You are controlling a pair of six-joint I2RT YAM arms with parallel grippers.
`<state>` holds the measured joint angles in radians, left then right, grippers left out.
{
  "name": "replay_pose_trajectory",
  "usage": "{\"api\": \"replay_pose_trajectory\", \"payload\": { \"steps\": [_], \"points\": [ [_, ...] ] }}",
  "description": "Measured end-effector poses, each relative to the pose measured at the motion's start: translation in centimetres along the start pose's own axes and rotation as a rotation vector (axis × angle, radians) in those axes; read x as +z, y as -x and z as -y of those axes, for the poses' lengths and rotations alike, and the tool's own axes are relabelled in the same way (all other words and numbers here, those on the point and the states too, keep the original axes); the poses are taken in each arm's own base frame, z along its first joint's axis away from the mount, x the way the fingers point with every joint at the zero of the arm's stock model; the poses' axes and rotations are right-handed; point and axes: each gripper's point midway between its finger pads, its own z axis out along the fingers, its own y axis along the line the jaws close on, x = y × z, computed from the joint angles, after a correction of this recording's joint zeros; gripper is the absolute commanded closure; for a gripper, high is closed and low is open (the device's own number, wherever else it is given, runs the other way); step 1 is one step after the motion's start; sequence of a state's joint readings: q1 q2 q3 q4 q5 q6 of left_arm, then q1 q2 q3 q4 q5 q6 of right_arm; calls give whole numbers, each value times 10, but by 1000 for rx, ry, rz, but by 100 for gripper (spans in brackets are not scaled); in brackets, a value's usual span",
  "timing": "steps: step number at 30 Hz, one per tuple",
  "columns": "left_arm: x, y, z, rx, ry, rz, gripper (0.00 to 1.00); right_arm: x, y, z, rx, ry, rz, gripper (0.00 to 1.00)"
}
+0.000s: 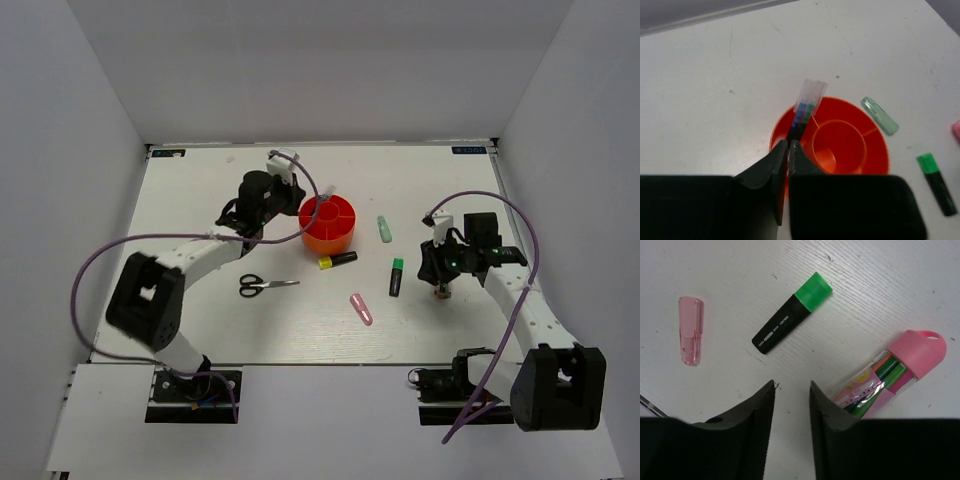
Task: Sort the stationery into containers
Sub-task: Place the pen in the storage box, then pick up the stationery from the center of the board.
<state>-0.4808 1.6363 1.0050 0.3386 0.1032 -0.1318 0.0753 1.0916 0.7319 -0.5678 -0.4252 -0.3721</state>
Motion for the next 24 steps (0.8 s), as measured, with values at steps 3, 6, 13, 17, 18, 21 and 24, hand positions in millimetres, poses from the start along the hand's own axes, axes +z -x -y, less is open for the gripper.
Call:
{"api": "replay_pose_trajectory", "payload": {
  "steps": [3, 6, 13, 17, 18, 21, 24],
  "points": [
    [-46, 23, 2, -29, 49, -42, 44, 8, 7, 5, 11, 15, -37, 41],
    [-101, 44, 1, -65, 112, -71, 24, 27, 39, 19, 27, 38, -82, 29],
    [-204, -68, -20, -117, 268, -325, 8, 104, 110, 54, 46, 28, -114, 29],
    [-240, -123, -29, -121, 328, -475, 8, 144, 104, 60, 102, 18, -185, 29],
    [-245, -126, -30, -119, 335, -488, 8, 151, 102, 61, 115, 13, -198, 30],
    [-252, -122, -31, -116, 344, -469, 8, 163, 95, 60, 141, -8, -231, 32],
    [-258, -123, -32, -116, 349, -454, 8, 166, 92, 58, 145, -33, -245, 34]
  ]
}}
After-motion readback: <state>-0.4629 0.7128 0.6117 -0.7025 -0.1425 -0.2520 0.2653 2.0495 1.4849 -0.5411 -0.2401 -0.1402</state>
